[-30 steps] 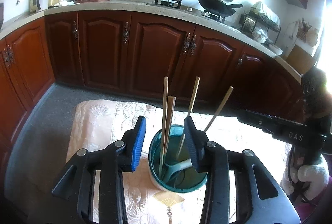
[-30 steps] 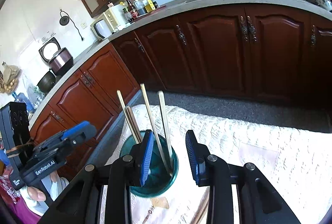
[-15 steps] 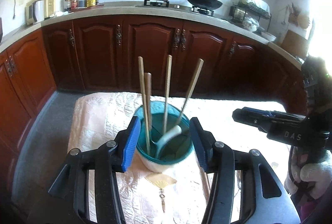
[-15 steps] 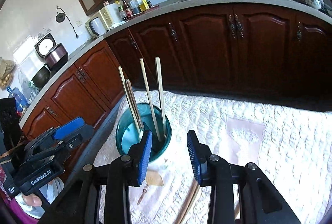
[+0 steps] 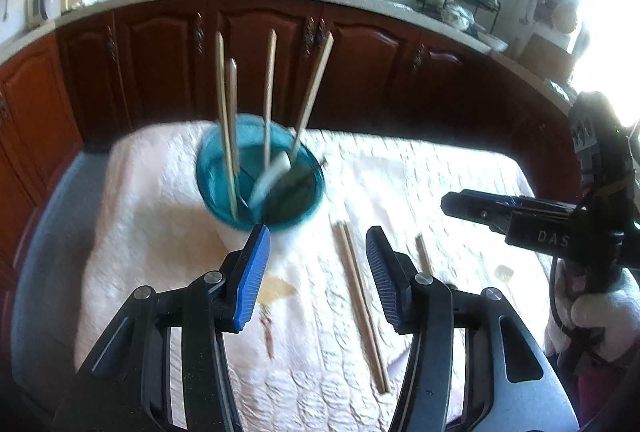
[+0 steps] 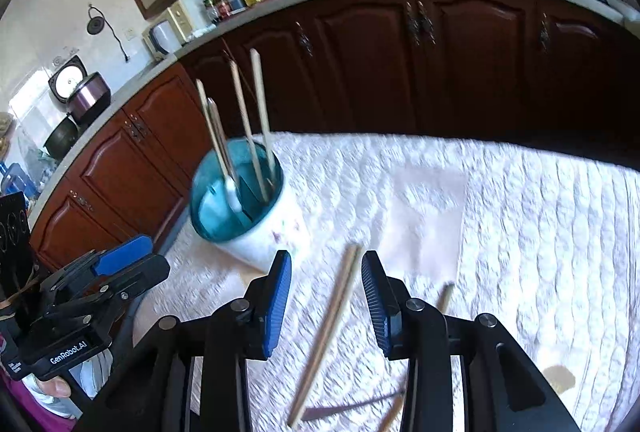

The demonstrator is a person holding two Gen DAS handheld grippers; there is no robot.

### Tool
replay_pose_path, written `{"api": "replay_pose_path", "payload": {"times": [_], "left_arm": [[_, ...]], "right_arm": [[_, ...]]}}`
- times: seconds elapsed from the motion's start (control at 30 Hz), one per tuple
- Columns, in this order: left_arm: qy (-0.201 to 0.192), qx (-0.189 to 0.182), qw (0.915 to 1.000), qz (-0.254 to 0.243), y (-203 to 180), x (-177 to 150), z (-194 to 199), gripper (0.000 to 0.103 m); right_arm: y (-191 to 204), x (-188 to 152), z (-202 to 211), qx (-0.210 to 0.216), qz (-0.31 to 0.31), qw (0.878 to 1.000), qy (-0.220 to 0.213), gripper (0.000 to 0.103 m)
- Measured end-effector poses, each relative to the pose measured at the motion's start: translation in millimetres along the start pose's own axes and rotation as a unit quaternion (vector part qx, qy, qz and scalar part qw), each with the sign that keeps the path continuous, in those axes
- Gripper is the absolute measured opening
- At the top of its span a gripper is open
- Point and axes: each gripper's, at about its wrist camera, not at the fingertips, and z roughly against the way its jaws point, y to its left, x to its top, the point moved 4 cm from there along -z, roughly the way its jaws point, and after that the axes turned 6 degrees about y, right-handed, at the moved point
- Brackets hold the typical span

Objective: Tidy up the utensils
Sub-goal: 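Move both open grippers back to the remaining chopsticks on the cloth, then grasp a wooden chopstick with the left gripper while the right gripper grasps another chopstick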

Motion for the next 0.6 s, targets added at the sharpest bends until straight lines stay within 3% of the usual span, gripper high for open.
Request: {"api": "replay_pose_path", "payload": {"times": [0.37, 0.47, 0.6], "left_arm": [[0.089, -0.053, 0.9945, -0.006, -26, -37, -72, 0.049], [0.117, -0.048, 0.992, -0.005, -30, -45, -99, 0.041], [0.14, -0.043, 0.9892, -0.003, -31, -51, -125, 0.038]], "right_arm": [[-34, -35, -28, 0.003, -0.051, 0.998, 0.047, 0.035], [-39, -38, -26, 0.005, -0.056, 0.997, 0.049, 0.035], [-45, -42, -25, 0.006, -0.065, 0.997, 0.051, 0.035]]}}
